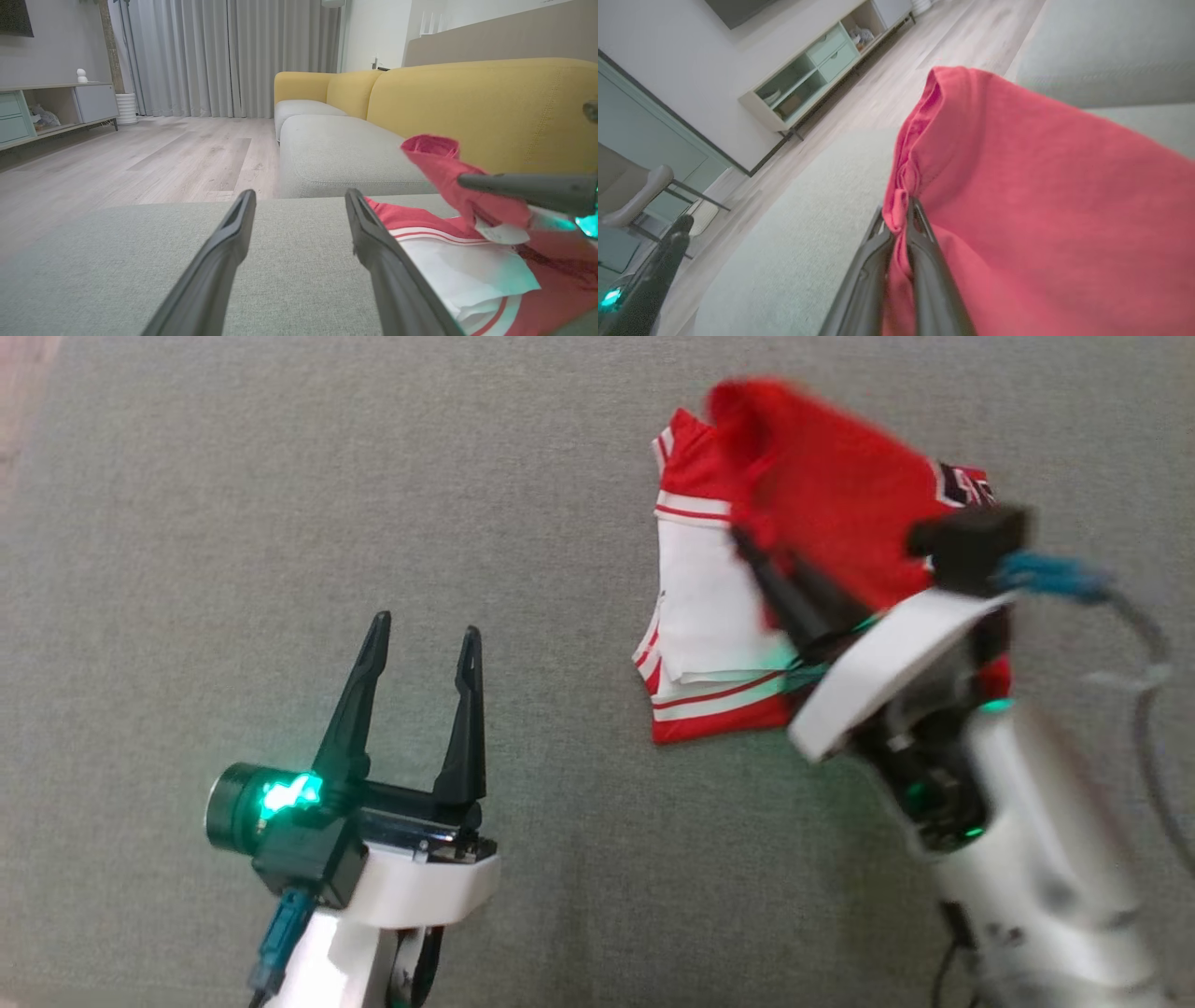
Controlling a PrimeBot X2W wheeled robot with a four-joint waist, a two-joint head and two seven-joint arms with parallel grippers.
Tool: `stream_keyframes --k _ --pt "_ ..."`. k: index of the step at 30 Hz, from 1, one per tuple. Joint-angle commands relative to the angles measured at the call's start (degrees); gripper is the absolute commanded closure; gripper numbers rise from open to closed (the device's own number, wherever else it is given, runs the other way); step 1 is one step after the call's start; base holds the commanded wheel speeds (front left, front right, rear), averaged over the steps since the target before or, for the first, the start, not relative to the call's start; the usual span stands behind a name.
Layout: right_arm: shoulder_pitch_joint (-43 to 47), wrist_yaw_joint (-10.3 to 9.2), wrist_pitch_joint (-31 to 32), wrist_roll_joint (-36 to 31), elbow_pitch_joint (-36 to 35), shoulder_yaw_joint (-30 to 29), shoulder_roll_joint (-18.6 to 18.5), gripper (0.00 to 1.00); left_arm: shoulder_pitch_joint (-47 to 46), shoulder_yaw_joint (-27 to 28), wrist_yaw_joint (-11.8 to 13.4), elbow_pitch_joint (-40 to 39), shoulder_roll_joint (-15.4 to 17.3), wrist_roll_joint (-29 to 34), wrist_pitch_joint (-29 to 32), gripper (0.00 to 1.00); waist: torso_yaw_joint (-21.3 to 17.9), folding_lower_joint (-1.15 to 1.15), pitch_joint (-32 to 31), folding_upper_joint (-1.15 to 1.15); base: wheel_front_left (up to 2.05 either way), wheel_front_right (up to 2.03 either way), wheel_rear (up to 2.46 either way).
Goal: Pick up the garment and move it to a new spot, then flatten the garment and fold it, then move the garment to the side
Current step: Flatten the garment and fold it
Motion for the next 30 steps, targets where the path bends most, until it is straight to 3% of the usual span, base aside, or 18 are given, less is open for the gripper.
stream_keyframes --k 1,4,5,6,7,13,21,25,30 --pt "-0.8 -0.04 -1.8 0.0 1.1 3.2 2.2 1.0 -1.4 1.0 0.4 -1.5 -0.1 -0.7 -0.3 0.0 0.7 0.0 0.3 0.0 0.0 0.0 0.0" --pt "-1.2 -0.04 -2.7 0.3 4.2 5.6 3.0 1.0 -1.6 0.7 0.5 -1.4 -0.1 -0.8 -0.3 0.0 1.1 0.0 0.5 0.0 0.0 0.0 0.0" --pt "-1.5 -0.04 -3.2 0.5 5.4 6.5 3.3 0.81 -1.7 0.6 0.5 -1.3 -0.1 -0.9 -0.3 0.0 1.3 0.0 0.6 0.0 0.0 0.0 0.0" --pt "-1.7 -0.04 -3.8 0.6 6.6 7.2 3.5 0.08 -1.8 0.5 0.6 -1.3 -0.1 -0.9 -0.3 0.0 1.4 0.0 0.6 0.0 0.0 0.0 0.0" --pt "-1.9 -0.04 -4.7 0.9 7.4 7.7 3.7 0.0 -1.8 0.5 0.7 -1.2 -0.1 -0.9 -0.3 0.0 1.4 0.0 0.6 0.0 0.0 0.0 0.0" --pt "-2.5 -0.04 -14.3 1.9 6.0 5.8 3.7 0.0 -0.9 1.3 1.4 -0.8 -0.1 -1.2 -0.3 0.0 0.7 0.0 -0.7 0.0 0.0 0.0 0.0" --pt "3.6 -0.04 -33.2 -4.5 6.8 -2.3 -5.2 0.0 2.1 4.1 1.4 0.5 -0.1 -1.7 -0.3 0.0 -2.9 0.0 -6.2 0.0 0.0 0.0 0.0" --pt "8.3 -0.04 -36.5 -8.1 10.9 -3.1 -7.6 0.0 4.0 5.1 1.1 1.0 -0.1 -1.3 -0.3 0.0 -4.0 0.0 -9.5 0.0 0.0 0.0 0.0" --pt "15.8 -0.04 -36.9 -13.7 11.4 -6.4 -5.4 0.0 7.4 5.8 0.4 2.0 -0.1 -1.2 -0.3 0.0 -4.7 0.0 -13.8 0.0 0.0 0.0 0.0"
